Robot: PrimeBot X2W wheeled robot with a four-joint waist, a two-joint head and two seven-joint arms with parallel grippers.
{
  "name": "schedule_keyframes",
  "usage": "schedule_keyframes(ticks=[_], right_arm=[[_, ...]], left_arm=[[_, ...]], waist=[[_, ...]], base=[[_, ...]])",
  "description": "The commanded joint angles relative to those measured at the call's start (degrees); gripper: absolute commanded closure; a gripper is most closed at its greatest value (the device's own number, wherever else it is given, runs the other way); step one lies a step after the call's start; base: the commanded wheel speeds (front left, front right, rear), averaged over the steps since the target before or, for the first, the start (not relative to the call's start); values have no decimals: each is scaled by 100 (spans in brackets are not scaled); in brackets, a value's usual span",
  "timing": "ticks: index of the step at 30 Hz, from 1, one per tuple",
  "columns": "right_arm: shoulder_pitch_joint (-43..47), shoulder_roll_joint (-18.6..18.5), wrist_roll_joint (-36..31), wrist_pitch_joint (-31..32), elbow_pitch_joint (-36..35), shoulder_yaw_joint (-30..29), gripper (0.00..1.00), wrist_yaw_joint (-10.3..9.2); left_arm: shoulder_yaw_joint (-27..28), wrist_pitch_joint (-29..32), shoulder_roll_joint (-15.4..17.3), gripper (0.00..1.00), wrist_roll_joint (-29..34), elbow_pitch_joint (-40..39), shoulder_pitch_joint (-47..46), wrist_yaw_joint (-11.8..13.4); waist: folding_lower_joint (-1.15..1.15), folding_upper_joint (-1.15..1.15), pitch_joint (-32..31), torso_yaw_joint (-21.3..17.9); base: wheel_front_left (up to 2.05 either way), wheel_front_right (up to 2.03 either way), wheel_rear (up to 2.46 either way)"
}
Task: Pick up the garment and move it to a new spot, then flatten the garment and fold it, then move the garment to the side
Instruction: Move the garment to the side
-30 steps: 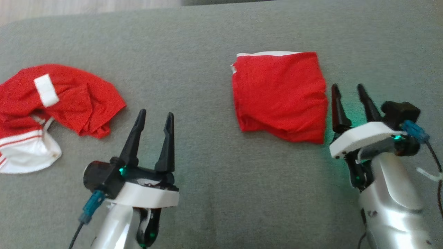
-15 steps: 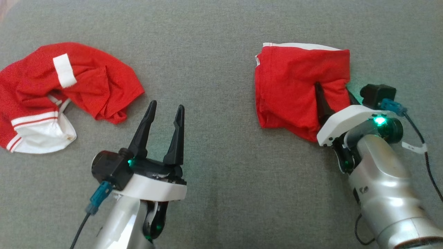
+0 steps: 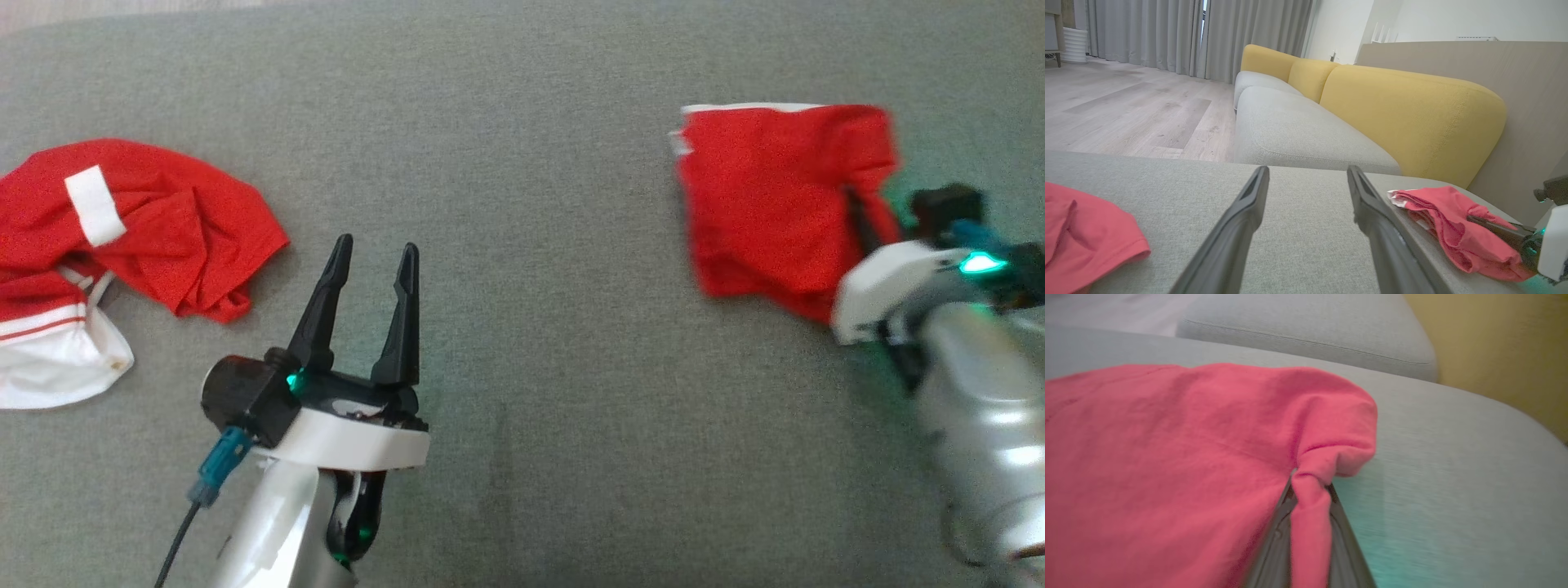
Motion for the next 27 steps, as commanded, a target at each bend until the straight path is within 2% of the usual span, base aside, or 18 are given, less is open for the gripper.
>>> schedule_keyframes(ticks=[1, 2, 8, 13, 17, 20, 21, 22, 27], right_arm=[[-218, -287, -108, 49, -172, 150, 100, -5], [-218, -287, -108, 49, -172, 150, 100, -5], [-270, -1419, -138, 273, -148, 471, 100, -5], [-329, -2162, -110, 419, -67, 631, 100, -5], [-424, -2625, -195, 487, -10, 533, 100, -5], [-512, -2791, -201, 463, 52, 313, 100, -5], [-545, -2816, -222, 430, 54, 233, 44, -5], [-577, -2811, -225, 415, 68, 135, 0, -5], [-687, -2632, -338, 318, 26, -239, 0, -5]], left_arm=[[204, -29, 19, 0, 19, -204, -123, 23], [204, -29, 19, 0, 19, -204, -123, 23], [196, -29, 19, 0, -26, -231, -172, 8], [198, -29, 19, 0, -46, -228, -215, -3], [223, -29, 19, 0, -48, -242, -252, -10], [231, -29, 19, 0, -45, -243, -260, -16], [237, -29, 19, 0, -41, -241, -262, -18], [248, -29, 19, 0, -36, -239, -263, -19], [357, -29, 19, 0, 8, -213, -257, -24]], waist=[[0, 0, 30, -8], [0, 0, 30, -8], [0, 0, 194, 90], [0, 0, 324, 219], [0, 0, 421, 298], [0, 0, 455, 329], [0, 0, 460, 331], [0, 0, 458, 326], [0, 0, 349, 219]], base=[[0, 0, 0], [0, 0, 0], [0, 0, 0], [0, 0, 0], [0, 0, 0], [0, 0, 0], [0, 0, 0], [0, 0, 0], [0, 0, 0]])
